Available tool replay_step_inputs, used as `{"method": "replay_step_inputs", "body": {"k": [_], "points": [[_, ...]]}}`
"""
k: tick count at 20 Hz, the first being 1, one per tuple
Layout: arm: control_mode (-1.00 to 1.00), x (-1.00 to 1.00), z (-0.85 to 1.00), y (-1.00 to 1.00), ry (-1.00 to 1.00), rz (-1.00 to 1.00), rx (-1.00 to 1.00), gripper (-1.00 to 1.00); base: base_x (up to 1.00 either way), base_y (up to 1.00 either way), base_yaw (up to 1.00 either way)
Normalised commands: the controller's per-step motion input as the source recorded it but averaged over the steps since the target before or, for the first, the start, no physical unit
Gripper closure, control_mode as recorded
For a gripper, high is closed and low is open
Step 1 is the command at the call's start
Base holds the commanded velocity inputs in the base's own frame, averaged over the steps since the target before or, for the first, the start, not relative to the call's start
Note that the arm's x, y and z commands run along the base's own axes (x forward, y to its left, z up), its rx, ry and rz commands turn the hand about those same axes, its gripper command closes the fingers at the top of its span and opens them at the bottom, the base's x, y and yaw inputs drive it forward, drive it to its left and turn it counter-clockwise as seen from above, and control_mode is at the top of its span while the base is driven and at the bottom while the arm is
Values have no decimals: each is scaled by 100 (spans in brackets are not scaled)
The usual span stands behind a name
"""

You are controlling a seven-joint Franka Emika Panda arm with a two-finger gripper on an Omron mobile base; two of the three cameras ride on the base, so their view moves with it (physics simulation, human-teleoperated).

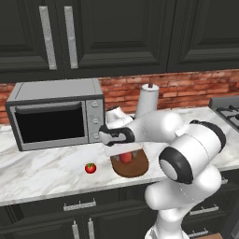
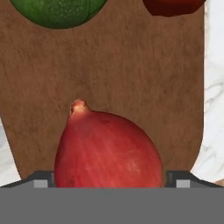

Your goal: Place the avocado, onion, tomato, and bell pepper on the cutting board.

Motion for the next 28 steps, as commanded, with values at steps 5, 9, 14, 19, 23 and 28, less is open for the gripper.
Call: {"method": "replay_step_inputs", "body": {"k": [5, 9, 14, 19, 23, 28], "points": [[-100, -2, 26, -5, -1, 0, 0, -100, 0, 0, 0], [-100, -6, 40, 10, 0, 0, 0, -100, 0, 0, 0], [-100, -10, 34, 36, 0, 0, 0, -100, 0, 0, 0], [-100, -5, 16, 58, 1, 0, 0, -100, 0, 0, 0], [-100, -5, 0, 45, 0, 0, 0, -100, 0, 0, 0], [-100, -4, 0, 35, 0, 0, 1, -100, 0, 0, 0]]}}
